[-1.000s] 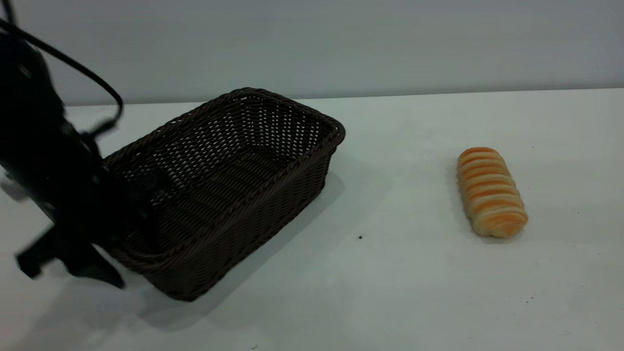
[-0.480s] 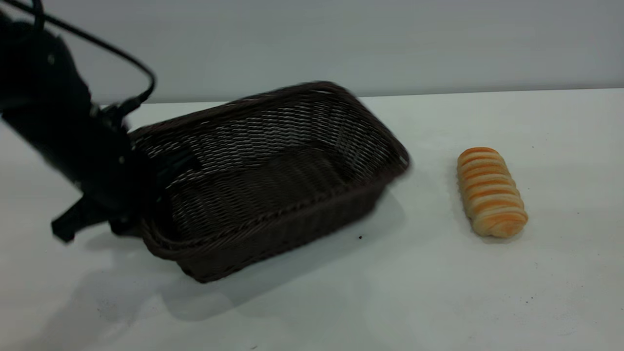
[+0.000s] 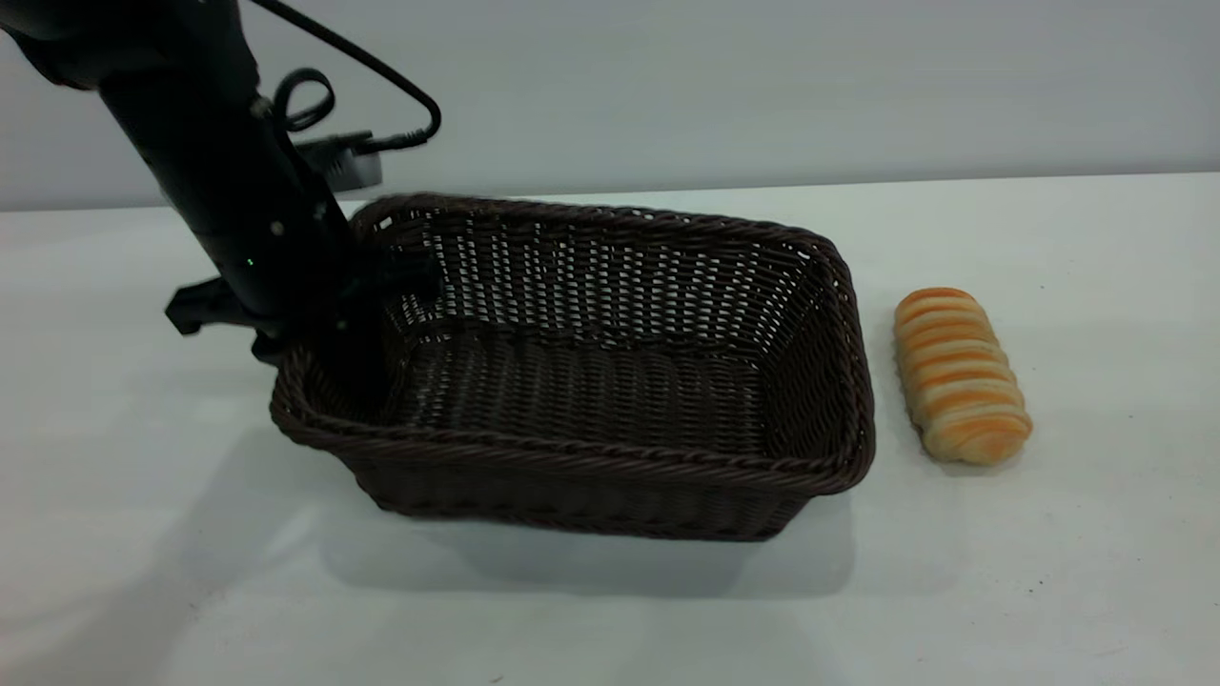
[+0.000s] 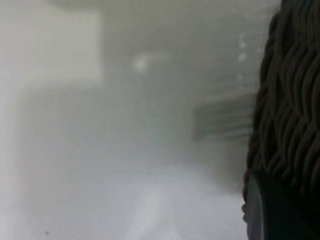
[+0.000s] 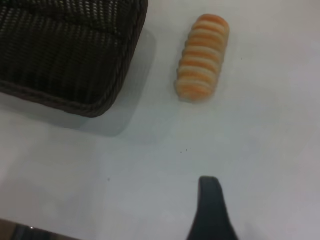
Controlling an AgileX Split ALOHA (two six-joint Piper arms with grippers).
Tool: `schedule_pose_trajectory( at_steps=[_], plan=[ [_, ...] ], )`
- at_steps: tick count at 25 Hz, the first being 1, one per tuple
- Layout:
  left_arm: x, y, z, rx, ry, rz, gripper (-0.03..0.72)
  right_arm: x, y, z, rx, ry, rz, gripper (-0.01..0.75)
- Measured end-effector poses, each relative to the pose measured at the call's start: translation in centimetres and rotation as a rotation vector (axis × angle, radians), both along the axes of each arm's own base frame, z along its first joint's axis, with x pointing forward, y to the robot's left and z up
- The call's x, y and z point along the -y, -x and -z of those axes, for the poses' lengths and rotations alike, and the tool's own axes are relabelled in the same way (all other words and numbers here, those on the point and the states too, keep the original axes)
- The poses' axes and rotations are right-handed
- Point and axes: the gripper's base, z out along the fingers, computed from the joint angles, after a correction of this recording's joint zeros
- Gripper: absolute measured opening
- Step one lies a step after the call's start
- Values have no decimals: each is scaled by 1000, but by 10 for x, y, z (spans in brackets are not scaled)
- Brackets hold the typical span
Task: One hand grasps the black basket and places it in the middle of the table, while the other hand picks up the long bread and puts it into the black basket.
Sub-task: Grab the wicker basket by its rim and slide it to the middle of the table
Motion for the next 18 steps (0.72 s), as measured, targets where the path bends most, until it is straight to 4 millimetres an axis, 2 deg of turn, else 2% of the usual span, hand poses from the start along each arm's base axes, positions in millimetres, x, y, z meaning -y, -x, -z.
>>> schedule_pose_trajectory(
  at_steps=[3, 8, 11, 14, 16, 18],
  plan=[
    [0, 1, 9, -31, -3, -32, 139, 0, 0, 0, -4, 0, -1, 541],
    [-1, 1, 12, -44, -3, -50, 153, 0, 0, 0, -7, -3, 1, 541],
    [-1, 1, 13, -42, -7, -50, 254, 0, 0, 0, -9, -6, 4, 542],
    [-1, 0, 10, -35, -6, -56, 399, 0, 0, 0, -9, -6, 4, 542],
    [-2, -1, 2, -13, -12, -47, 479, 0, 0, 0, -9, -6, 4, 542],
    [-4, -2, -14, 23, -24, -26, 524, 0, 0, 0, -9, -7, 4, 542]
  ],
)
